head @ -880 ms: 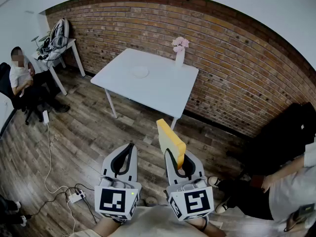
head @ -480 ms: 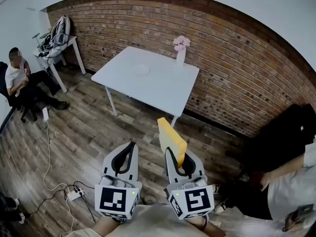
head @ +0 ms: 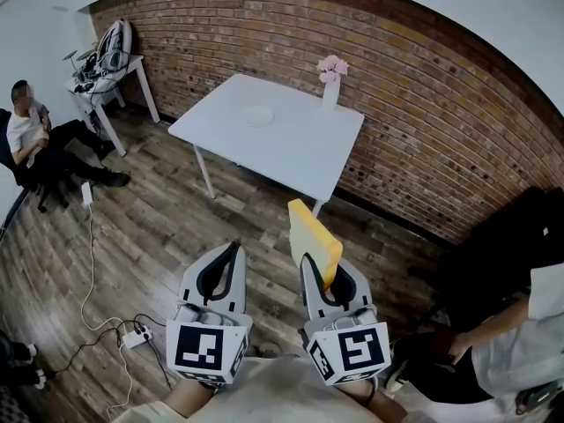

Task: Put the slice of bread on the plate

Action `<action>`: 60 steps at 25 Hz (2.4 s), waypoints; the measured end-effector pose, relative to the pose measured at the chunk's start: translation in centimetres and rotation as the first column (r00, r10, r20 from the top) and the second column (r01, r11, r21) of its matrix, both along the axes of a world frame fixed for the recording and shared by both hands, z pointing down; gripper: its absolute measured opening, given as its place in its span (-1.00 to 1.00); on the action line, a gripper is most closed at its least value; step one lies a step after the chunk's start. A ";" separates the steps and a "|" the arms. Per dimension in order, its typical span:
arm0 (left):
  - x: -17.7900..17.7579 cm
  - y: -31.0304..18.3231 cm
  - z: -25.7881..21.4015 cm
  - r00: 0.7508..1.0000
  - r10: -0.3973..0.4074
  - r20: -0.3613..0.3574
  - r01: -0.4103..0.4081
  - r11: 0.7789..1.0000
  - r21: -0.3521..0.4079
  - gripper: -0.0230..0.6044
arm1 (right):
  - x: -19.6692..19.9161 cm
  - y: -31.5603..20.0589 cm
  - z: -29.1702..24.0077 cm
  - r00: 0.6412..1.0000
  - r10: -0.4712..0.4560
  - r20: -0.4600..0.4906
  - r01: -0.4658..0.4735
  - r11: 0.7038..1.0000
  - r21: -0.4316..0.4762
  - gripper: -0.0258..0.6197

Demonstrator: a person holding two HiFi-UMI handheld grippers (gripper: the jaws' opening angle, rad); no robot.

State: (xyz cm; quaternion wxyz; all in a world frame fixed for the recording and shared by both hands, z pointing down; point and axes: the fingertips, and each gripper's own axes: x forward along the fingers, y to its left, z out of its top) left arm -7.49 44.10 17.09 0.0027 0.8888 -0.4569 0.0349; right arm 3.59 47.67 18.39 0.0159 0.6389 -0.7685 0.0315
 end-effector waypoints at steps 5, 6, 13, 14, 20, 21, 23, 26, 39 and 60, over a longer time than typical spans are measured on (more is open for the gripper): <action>0.1 -0.7 0.4 1.000 -0.027 0.004 0.027 1.000 -0.003 -0.90 | 0.4 -0.9 0.5 1.000 -0.025 0.001 0.025 1.000 -0.006 -0.63; 0.1 -0.8 0.4 0.999 -0.032 0.004 0.032 0.999 -0.004 -0.90 | 0.5 -1.0 0.6 1.000 -0.028 0.001 0.028 1.000 -0.007 -0.63; 0.1 -2.0 0.9 0.998 -0.057 0.011 0.057 0.998 -0.011 -0.90 | 0.9 -2.2 1.0 0.999 -0.042 0.001 0.042 0.999 -0.014 -0.63; 0.1 -2.2 0.9 0.998 -0.058 0.010 0.058 0.998 -0.010 -0.90 | 1.0 -2.4 1.0 0.999 -0.041 0.003 0.041 0.999 -0.012 -0.63; 0.4 -4.2 1.2 0.999 -0.037 0.003 0.037 0.999 -0.002 -0.90 | 1.2 -4.3 1.2 1.000 -0.025 -0.006 0.025 1.000 -0.002 -0.63; 0.5 -4.7 1.2 0.999 -0.034 -0.001 0.034 0.999 0.001 -0.90 | 1.3 -4.8 1.2 1.000 -0.022 -0.012 0.022 1.000 0.002 -0.63; 0.4 -6.1 1.4 1.000 -0.030 -0.010 0.030 1.000 0.006 -0.90 | 1.2 -5.9 1.3 1.000 -0.017 -0.023 0.017 1.000 0.009 -0.63; 0.4 -8.4 1.9 1.000 -0.023 -0.017 0.023 1.000 0.011 -0.90 | 1.3 -8.1 1.6 0.999 -0.004 -0.033 0.004 1.000 0.015 -0.63; 0.4 -26.5 3.3 1.000 0.020 -0.001 -0.020 1.000 -0.004 -0.90 | 1.8 -25.7 3.0 0.998 0.055 -0.042 -0.056 0.998 -0.022 -0.63; 2.8 -49.8 5.0 0.989 0.147 0.004 -0.146 0.985 -0.090 -0.90 | 2.8 -48.1 4.8 0.990 0.130 -0.047 -0.134 0.984 -0.114 -0.64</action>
